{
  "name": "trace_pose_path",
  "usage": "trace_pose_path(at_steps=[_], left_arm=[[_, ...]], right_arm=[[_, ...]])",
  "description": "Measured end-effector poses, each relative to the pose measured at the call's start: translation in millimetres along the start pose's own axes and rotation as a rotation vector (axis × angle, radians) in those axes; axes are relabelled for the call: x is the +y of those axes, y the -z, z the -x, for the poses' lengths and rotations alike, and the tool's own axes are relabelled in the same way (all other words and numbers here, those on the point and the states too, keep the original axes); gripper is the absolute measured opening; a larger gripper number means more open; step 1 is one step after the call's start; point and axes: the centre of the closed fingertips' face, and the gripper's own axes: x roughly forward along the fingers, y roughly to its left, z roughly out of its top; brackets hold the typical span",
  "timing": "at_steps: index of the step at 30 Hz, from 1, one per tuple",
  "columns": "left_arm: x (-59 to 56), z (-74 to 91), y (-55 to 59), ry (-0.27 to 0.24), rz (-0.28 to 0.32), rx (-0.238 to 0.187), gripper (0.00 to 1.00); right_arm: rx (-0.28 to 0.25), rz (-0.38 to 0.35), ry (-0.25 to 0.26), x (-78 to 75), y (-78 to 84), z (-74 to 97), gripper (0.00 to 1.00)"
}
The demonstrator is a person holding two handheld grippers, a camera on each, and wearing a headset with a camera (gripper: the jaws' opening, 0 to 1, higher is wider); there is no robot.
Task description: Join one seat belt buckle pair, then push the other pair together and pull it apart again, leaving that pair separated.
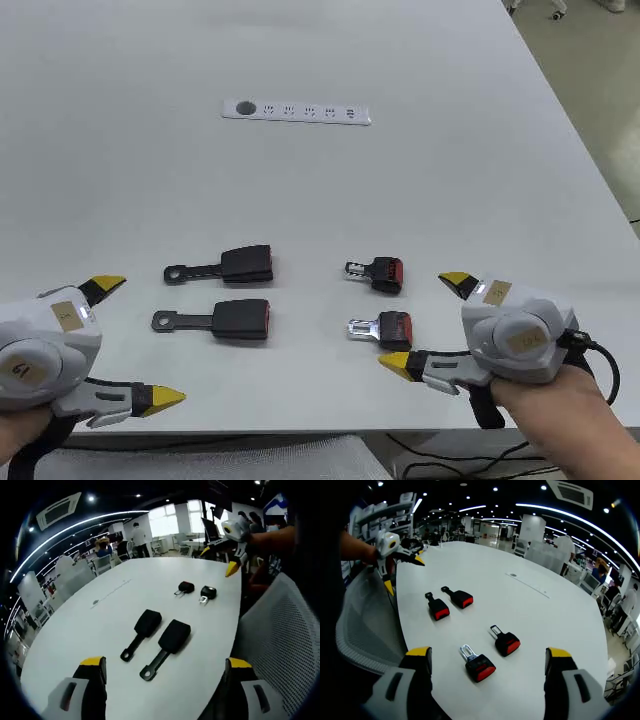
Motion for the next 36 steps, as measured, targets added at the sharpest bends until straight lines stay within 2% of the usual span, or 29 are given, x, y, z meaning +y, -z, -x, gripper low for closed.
trace_pose_path(at_steps=[3, 4, 5, 6, 7, 14, 18, 23, 28, 29, 32, 36], left_arm=[[-0.4, 0.7, 1.5, -0.003, 0.02, -0.006, 0.98], [-1.1, 0.5, 2.7, -0.001, 0.025, -0.005, 0.98], [-2.6, 0.0, 4.5, 0.003, 0.028, -0.001, 0.99], [-3.2, -0.5, 5.5, 0.005, 0.027, 0.001, 0.99], [-4.1, -0.8, 6.2, 0.008, 0.025, 0.004, 1.0], [-3.3, -0.7, 0.3, 0.003, 0.03, -0.009, 1.0], [-3.8, -1.2, -1.9, 0.006, 0.015, -0.006, 1.0], [-0.4, -1.8, -4.6, -0.01, 0.002, -0.014, 1.0], [-4.6, -3.4, -4.3, 0.008, -0.004, -0.005, 1.0], [-2.3, -3.3, -4.8, -0.006, -0.012, -0.005, 1.0], [-3.1, -3.7, -5.5, 0.001, 0.025, -0.003, 1.0], [-2.8, -3.2, -5.2, -0.005, -0.014, 0.009, 1.0]], right_arm=[[0.002, 0.026, -0.001, 1.9, 0.4, -1.4, 0.86], [-0.006, 0.043, 0.008, 1.2, -1.0, -2.5, 0.91], [-0.021, 0.055, 0.023, -0.5, -3.6, -3.1, 0.99], [-0.027, 0.066, 0.029, -1.4, -4.9, -1.9, 1.0], [-0.045, 0.056, 0.029, -1.4, -8.1, -2.6, 1.0], [-0.021, 0.052, 0.02, -1.7, -7.0, -3.4, 1.0], [0.01, 0.049, 0.026, -3.5, -0.6, -2.0, 0.98], [0.014, 0.048, 0.019, -0.4, 2.6, 1.0, 0.98], [0.031, 0.027, 0.015, 1.0, 8.3, 2.3, 0.98], [0.032, 0.027, 0.015, 1.5, 8.3, 2.5, 0.98], [0.029, 0.027, 0.018, 1.5, 8.3, 3.1, 0.97], [0.037, 0.026, 0.018, 1.7, 9.5, 4.6, 0.95]])
